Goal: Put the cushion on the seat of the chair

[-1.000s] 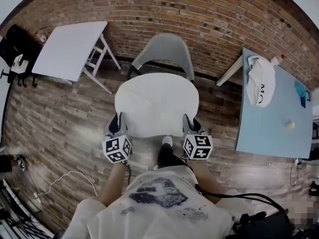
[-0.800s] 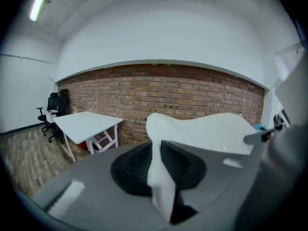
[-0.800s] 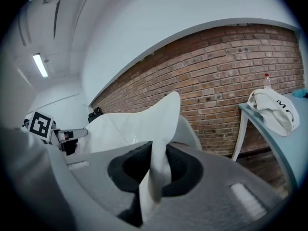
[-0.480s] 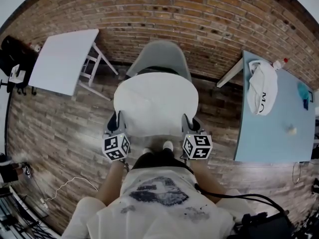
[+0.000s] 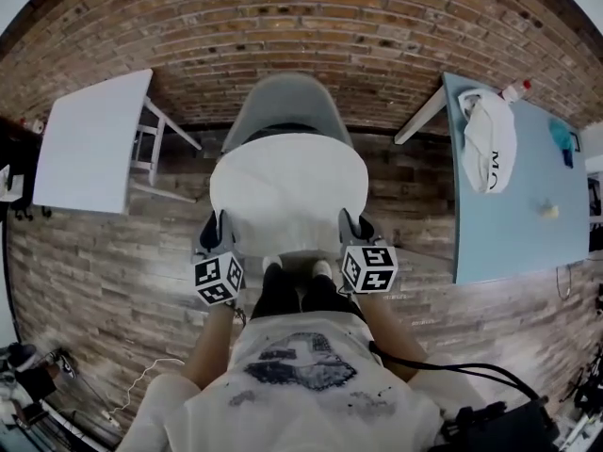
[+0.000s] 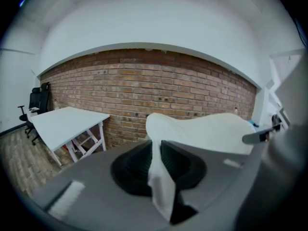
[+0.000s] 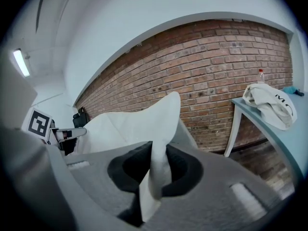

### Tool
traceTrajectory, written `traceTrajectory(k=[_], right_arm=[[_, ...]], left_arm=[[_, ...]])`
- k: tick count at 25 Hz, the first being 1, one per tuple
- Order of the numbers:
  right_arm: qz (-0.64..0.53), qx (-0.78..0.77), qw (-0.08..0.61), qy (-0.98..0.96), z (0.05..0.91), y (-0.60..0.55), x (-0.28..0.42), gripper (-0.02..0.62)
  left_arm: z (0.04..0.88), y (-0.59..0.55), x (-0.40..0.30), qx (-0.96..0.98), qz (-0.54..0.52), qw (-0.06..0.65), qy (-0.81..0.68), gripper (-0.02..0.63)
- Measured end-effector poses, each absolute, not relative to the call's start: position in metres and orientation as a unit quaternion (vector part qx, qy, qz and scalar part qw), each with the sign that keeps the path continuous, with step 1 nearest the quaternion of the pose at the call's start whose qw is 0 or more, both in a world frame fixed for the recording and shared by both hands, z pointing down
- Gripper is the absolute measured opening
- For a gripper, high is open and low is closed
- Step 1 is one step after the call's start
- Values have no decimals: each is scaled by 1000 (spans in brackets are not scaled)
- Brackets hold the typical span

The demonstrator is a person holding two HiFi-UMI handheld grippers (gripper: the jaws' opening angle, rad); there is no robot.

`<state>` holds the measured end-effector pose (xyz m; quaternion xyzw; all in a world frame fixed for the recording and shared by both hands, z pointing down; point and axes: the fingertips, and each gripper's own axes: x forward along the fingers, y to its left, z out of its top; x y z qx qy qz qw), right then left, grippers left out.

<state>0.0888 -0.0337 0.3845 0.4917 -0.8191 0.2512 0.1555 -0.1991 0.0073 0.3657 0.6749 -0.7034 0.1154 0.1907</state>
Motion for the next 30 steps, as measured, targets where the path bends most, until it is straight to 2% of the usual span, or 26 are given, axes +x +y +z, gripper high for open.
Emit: traceTrajectory(k=[17, 30], right_arm=[[289, 558, 184, -755, 455, -57, 33, 44], [322, 544, 224, -742, 574, -90, 24, 43]], left_arm=[[450, -67, -258, 732, 148, 228, -625, 51], [564, -96, -267, 719, 186, 257, -618, 51]])
